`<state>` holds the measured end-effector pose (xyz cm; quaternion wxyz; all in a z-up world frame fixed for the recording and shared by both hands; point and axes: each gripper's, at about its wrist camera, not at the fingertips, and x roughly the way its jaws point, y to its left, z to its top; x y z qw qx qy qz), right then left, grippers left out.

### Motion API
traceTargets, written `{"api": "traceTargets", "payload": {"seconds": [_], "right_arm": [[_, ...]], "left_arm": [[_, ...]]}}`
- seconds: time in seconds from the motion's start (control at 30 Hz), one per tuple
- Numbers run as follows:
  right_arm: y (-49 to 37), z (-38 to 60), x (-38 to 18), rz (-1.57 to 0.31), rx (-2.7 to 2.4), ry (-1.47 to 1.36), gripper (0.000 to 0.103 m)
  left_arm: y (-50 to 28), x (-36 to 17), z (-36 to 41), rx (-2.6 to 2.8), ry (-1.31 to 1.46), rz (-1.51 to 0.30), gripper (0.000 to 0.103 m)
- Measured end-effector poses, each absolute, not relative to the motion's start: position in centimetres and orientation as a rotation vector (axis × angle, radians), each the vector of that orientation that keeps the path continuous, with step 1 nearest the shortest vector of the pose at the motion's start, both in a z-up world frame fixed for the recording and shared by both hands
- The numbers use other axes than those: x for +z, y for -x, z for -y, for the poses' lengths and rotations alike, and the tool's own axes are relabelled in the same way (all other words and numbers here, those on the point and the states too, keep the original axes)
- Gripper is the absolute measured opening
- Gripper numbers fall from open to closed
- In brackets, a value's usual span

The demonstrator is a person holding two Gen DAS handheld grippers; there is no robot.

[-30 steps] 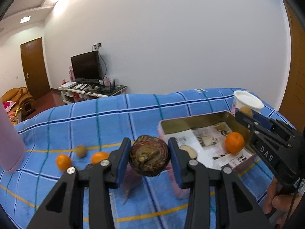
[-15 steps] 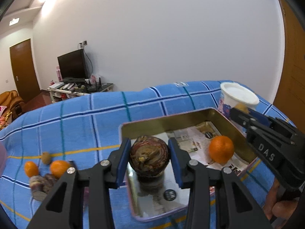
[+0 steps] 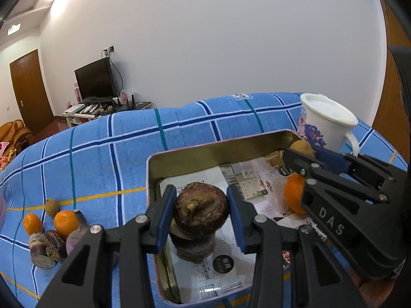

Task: Organize fruits
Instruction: 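Lower the brown fruit into the tin with the right tool while the left drops the root in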

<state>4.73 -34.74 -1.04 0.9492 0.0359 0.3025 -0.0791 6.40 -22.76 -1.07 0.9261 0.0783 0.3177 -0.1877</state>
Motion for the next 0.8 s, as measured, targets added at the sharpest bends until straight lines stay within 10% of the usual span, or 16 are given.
{"api": "traceTargets", "payload": {"seconds": [0.8], "right_arm": [[-6.7,34.9,-2.3,-0.681,-0.107,-0.12,0.03]], "left_arm": [[-6.8,-1.5,25.1,-0.384,-0.254,-0.683,0.044]]}}
